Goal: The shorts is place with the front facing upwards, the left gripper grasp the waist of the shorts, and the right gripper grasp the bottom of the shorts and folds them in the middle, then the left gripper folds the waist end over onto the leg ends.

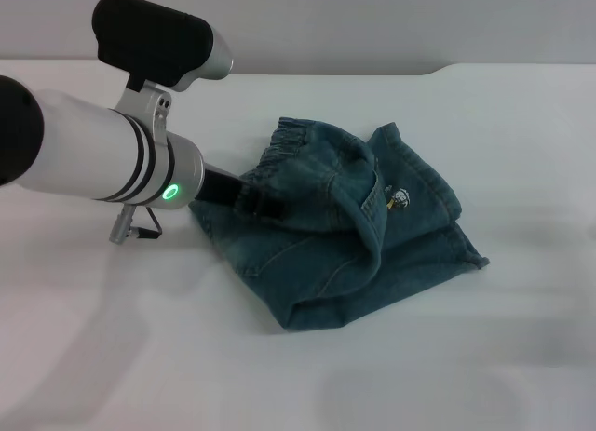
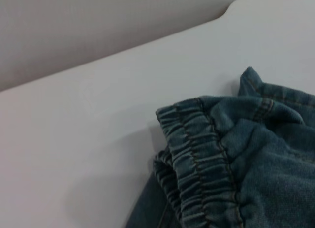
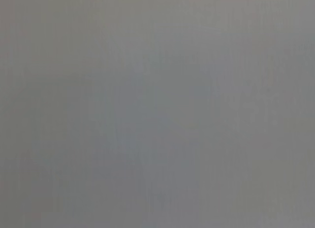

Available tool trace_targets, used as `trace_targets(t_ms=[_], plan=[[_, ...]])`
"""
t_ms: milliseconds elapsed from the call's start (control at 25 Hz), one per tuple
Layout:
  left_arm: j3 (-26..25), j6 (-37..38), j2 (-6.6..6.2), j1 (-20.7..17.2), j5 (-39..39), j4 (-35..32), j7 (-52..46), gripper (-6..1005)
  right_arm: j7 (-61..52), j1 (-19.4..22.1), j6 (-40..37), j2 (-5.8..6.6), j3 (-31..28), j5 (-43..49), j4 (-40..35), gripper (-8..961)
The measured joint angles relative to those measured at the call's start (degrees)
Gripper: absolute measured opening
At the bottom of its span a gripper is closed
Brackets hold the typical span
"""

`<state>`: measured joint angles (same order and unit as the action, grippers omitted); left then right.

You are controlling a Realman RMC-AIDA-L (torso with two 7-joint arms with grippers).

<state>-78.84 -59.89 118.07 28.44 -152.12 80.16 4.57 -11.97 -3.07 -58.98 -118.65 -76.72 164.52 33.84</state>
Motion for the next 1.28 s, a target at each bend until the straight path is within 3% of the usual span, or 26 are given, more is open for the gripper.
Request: trace_targets(t_ms=[760, 1080, 1280], plan=[[-0.07, 0.4, 0.05, 4.36, 4.7, -6.81, 1.58, 846, -0.07, -0.44, 0.06, 0.09, -0.01, 0.02, -0.01, 0], [-0.09, 0.63, 0.05, 4.2, 4.81, -5.93, 4.13, 843, -0.07, -0.45, 0.1, 0.09, -0.01, 0.02, 0.2, -1], [-0.01, 1.84, 0.1, 3.88, 4.83, -5.9, 4.4, 696, -0.07, -0.33, 0.1, 0.09, -0.01, 0.01, 0.38, -1]])
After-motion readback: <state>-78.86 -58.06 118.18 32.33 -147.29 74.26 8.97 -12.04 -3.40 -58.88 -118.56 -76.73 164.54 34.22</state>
